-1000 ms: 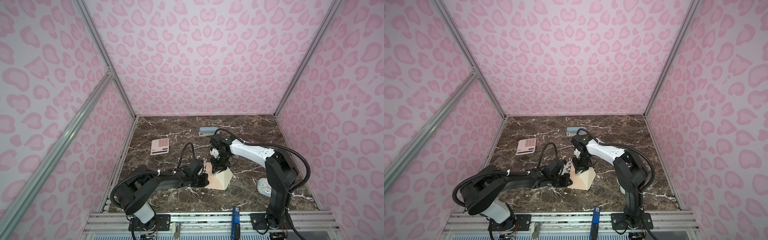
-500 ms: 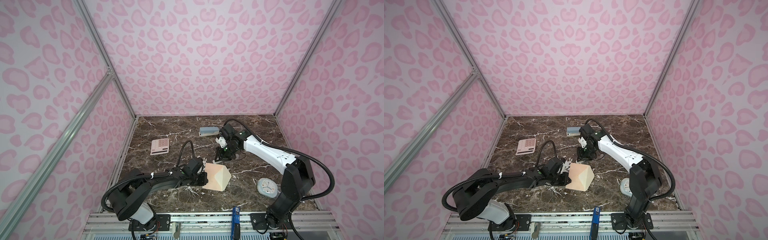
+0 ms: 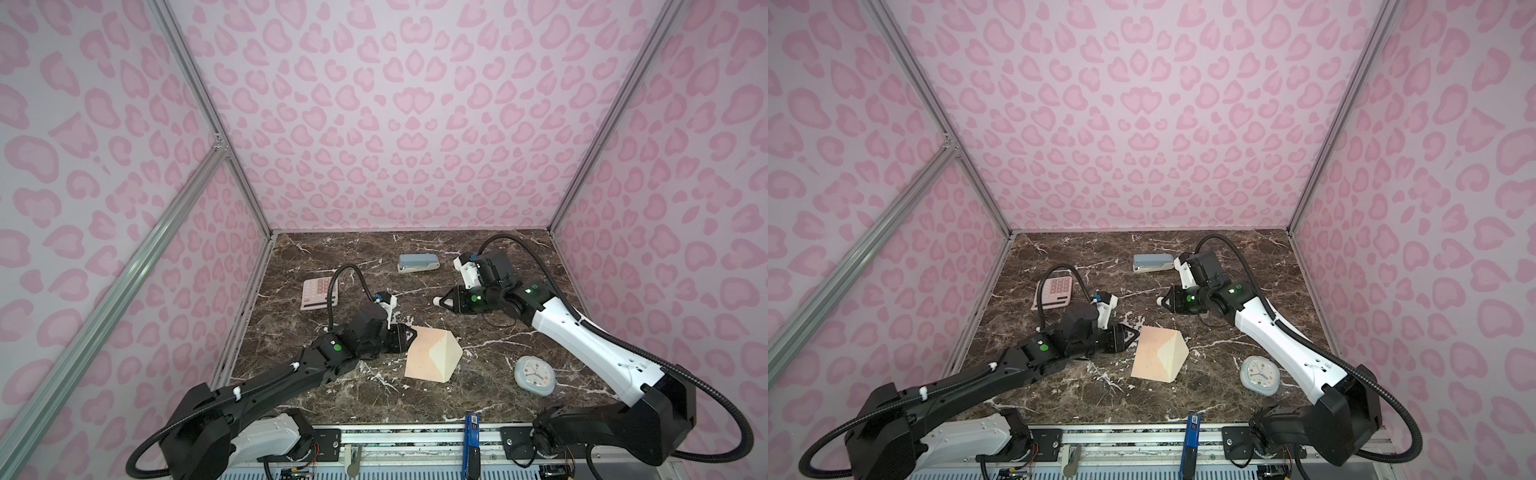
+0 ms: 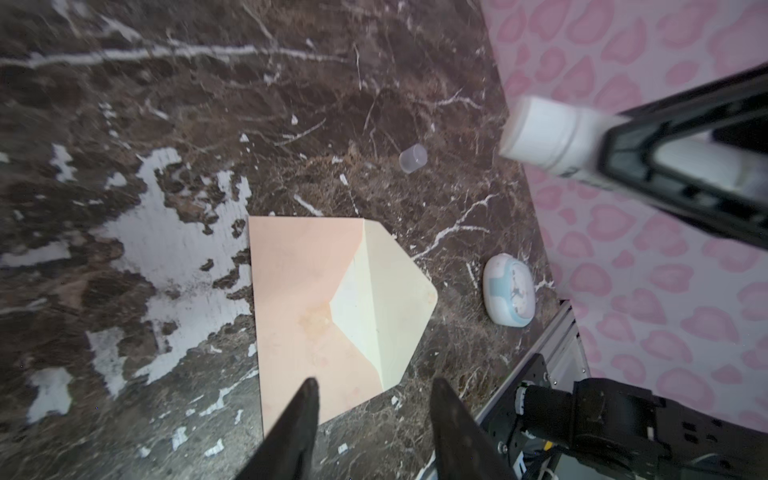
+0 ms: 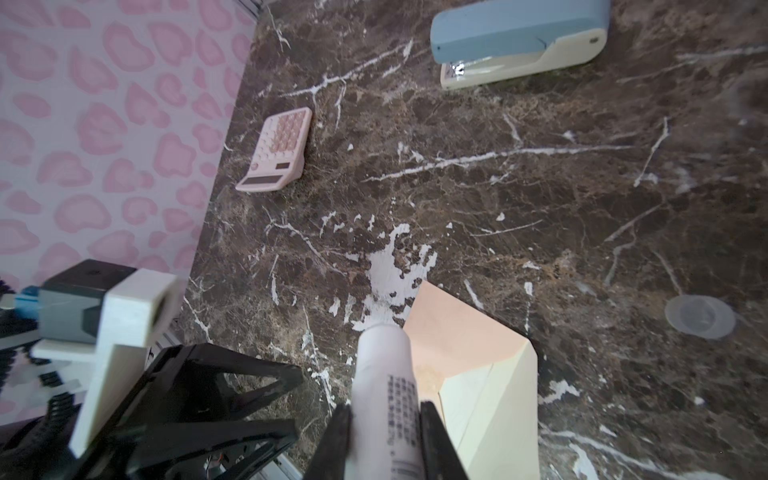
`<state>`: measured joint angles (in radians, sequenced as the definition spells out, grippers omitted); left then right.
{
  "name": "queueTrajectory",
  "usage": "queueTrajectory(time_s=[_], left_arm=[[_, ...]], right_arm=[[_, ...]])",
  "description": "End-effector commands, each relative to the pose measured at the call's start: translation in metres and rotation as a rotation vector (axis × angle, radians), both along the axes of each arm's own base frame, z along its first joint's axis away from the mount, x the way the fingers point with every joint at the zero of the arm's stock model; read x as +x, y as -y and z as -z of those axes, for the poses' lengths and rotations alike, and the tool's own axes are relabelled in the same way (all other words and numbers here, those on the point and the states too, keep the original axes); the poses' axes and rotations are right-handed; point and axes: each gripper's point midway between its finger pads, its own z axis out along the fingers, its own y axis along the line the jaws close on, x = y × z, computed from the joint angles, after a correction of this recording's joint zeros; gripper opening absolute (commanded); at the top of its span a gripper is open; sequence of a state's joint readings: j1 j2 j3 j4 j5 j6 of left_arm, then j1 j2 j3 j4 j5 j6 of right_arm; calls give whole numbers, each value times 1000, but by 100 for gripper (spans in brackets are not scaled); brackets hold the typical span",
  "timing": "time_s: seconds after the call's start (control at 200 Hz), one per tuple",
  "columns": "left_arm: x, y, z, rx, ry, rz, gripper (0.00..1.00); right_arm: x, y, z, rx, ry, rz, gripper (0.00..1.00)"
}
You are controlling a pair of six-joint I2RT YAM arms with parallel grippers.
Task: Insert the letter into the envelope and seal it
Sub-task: 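Raise both grippers off the envelope and bring them together above the table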
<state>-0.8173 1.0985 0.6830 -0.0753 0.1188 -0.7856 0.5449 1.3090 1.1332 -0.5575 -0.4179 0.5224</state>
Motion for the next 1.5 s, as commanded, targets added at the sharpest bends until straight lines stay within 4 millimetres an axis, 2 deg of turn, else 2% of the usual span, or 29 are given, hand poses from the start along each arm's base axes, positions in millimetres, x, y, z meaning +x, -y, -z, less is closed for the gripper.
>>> queueTrajectory(time_s=[0.0,0.105,0.28,0.425,0.505,0.64,0.875,1.11,1.315,1.495], left_arm=[[15,-17,-45,-96,157,-104,61],[17,-29,-87,-210,271,-156,70],[22,-35,-132,-359,367,-202,75],[26,-34,-157,-473,413,-220,81],[30,-32,-167,-511,419,-225,89],[35,-24,-182,-552,421,-208,91],[44,-9,-190,-623,394,-174,87],[45,9,-193,-673,357,-105,81],[43,24,-192,-702,318,-40,70],[43,26,-188,-704,301,-32,54]], right_arm=[[22,-11,-33,150,166,52,0],[27,-18,-59,261,288,79,0],[19,-35,-100,392,522,80,0],[5,-43,-126,438,708,68,0],[0,-46,-132,449,766,62,0],[-6,-49,-140,468,837,49,0],[-20,-59,-146,458,954,-6,0],[-26,-65,-142,408,999,-44,0],[-26,-69,-137,368,1035,-60,0],[-26,-72,-129,315,1074,-76,0]])
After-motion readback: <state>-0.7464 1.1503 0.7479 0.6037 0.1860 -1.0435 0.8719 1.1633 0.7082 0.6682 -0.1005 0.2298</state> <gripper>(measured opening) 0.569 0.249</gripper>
